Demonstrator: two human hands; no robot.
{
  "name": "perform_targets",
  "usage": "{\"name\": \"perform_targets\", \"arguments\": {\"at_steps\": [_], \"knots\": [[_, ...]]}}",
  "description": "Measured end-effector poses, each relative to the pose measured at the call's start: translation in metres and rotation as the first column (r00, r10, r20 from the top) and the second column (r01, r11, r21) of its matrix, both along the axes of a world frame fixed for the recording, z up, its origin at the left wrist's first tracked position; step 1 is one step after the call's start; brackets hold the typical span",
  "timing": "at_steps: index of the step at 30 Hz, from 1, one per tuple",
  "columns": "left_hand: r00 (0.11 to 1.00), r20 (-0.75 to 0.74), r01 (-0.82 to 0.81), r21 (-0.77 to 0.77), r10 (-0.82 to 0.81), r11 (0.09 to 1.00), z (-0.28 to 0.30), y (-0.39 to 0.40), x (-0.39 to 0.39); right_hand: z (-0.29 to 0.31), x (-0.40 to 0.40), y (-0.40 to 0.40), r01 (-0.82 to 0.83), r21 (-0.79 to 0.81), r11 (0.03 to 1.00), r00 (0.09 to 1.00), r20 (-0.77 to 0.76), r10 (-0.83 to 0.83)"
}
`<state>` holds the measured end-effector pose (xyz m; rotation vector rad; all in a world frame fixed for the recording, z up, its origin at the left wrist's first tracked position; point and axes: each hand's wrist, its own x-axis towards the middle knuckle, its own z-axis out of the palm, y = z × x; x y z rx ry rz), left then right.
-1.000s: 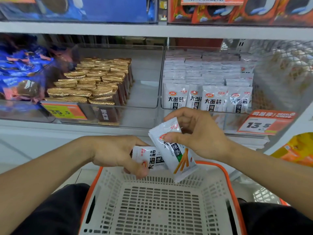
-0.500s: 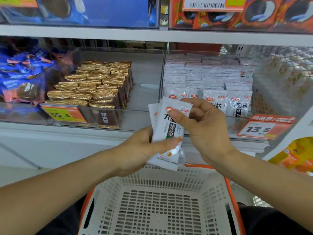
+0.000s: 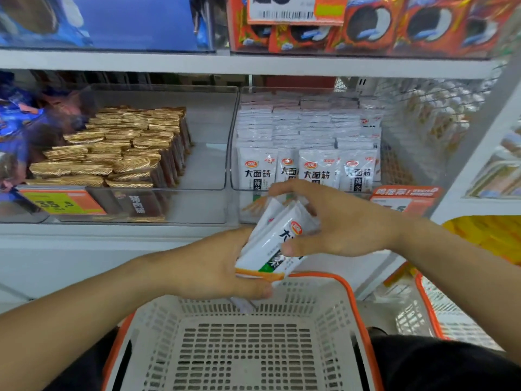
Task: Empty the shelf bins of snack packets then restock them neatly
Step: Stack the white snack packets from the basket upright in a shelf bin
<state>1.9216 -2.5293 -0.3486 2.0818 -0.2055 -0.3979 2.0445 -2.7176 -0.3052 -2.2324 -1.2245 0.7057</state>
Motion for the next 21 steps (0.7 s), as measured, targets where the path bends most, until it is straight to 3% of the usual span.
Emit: {"name": "perform_targets", "arguments": {"at_steps": [2, 6, 8, 10, 12, 14, 16, 18, 21], "knots": [[0.999, 0.040, 0.035, 0.043, -0.036, 0.998, 0.003, -0.008, 0.005, 0.002, 0.000, -0.007, -0.034, 0.009, 0.999, 0.999, 0.029, 0.034], [0.989, 0.028, 0.145, -0.018, -0.145, 0.989, 0.023, -0.023, 0.016, 0.015, 0.004, -0.036, 0.019, 0.035, 0.999, 0.997, -0.077, -0.017], [0.973, -0.014, 0.230, -0.014, -0.230, 0.973, 0.040, -0.029, 0.026, 0.023, 0.006, -0.052, 0.058, 0.067, 0.996, 0.978, -0.204, -0.044], [0.971, -0.020, 0.239, 0.089, -0.238, 0.967, 0.056, -0.039, 0.038, 0.029, 0.009, -0.066, 0.137, 0.172, 0.976, 0.939, -0.336, -0.072], [0.983, 0.028, 0.170, 0.251, -0.183, 0.953, 0.070, -0.049, 0.056, 0.038, 0.016, -0.079, 0.224, 0.280, 0.933, 0.932, -0.342, -0.120], [0.990, 0.122, 0.015, 0.367, -0.064, 0.930, 0.078, -0.059, 0.076, 0.049, 0.027, -0.093, 0.258, 0.368, 0.893, 0.956, -0.230, -0.182], [0.971, 0.236, -0.100, 0.274, 0.034, 0.956, 0.080, -0.068, 0.095, 0.064, 0.039, -0.109, 0.270, 0.433, 0.860, 0.956, -0.013, -0.294], [0.926, 0.345, -0.211, 0.135, 0.154, 0.968, 0.072, -0.072, 0.116, 0.078, 0.051, -0.123, 0.268, 0.475, 0.838, 0.881, 0.232, -0.413], [0.800, 0.563, -0.375, 0.199, 0.208, 0.905, 0.053, -0.070, 0.151, 0.093, 0.069, -0.133, 0.237, 0.419, 0.877, 0.692, 0.560, -0.455]]}}
